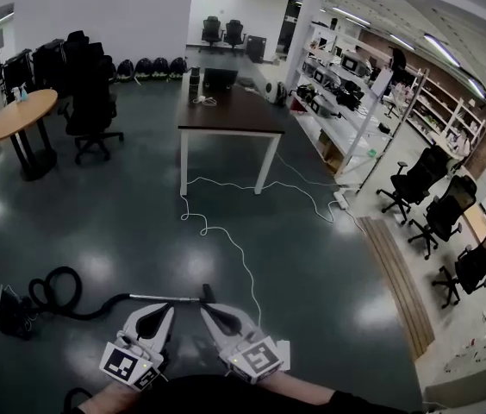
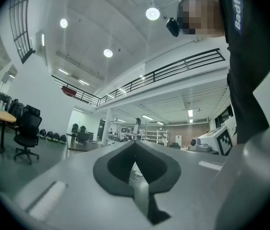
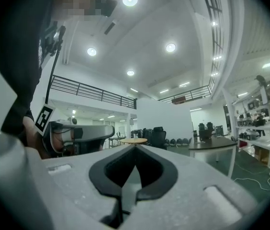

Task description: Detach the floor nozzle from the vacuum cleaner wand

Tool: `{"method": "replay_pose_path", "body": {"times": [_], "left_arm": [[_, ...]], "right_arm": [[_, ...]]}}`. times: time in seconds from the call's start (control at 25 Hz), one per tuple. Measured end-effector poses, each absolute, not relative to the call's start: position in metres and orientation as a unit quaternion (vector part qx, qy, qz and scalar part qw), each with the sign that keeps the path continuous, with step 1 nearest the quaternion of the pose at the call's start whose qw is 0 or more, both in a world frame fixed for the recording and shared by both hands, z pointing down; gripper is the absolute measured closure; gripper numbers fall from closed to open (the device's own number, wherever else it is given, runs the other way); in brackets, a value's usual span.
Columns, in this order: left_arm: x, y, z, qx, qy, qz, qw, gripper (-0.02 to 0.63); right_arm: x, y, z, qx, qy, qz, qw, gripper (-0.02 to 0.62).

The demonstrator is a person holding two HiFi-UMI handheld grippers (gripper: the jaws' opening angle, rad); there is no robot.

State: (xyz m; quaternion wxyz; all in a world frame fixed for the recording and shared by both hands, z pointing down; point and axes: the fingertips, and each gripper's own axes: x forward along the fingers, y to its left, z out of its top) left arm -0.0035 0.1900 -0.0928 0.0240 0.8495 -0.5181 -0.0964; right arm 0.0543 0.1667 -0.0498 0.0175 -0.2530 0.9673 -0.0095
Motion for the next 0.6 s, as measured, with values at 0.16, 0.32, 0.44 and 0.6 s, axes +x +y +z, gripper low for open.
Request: {"method": "replay_pose_path", "body": {"times": [0.16, 0.32, 0.44, 0.6], "left_arm": [[0.002, 0.187, -0.084, 0.85, -0.519, -0.086, 0.032, 0.606], [0.011, 0.179, -0.077, 0.847, -0.525, -0.074, 0.038, 0.606], [0.023, 0.168, -0.072, 0.842, -0.534, -0.06, 0.036, 0.606], [0.04, 0.159, -0.065, 0.833, -0.551, -0.044, 0.039, 0.606]], "right_arm": [[0.061, 0.164, -0.043, -0.255, 0.967, -0.009, 0.017, 0.595], [0.077, 0.154, -0.041, -0.26, 0.966, -0.012, 0.011, 0.595], [0.095, 0.143, -0.036, -0.26, 0.965, -0.022, 0.017, 0.595], [0.118, 0.132, -0.028, -0.259, 0.965, -0.045, 0.023, 0.595]]}}
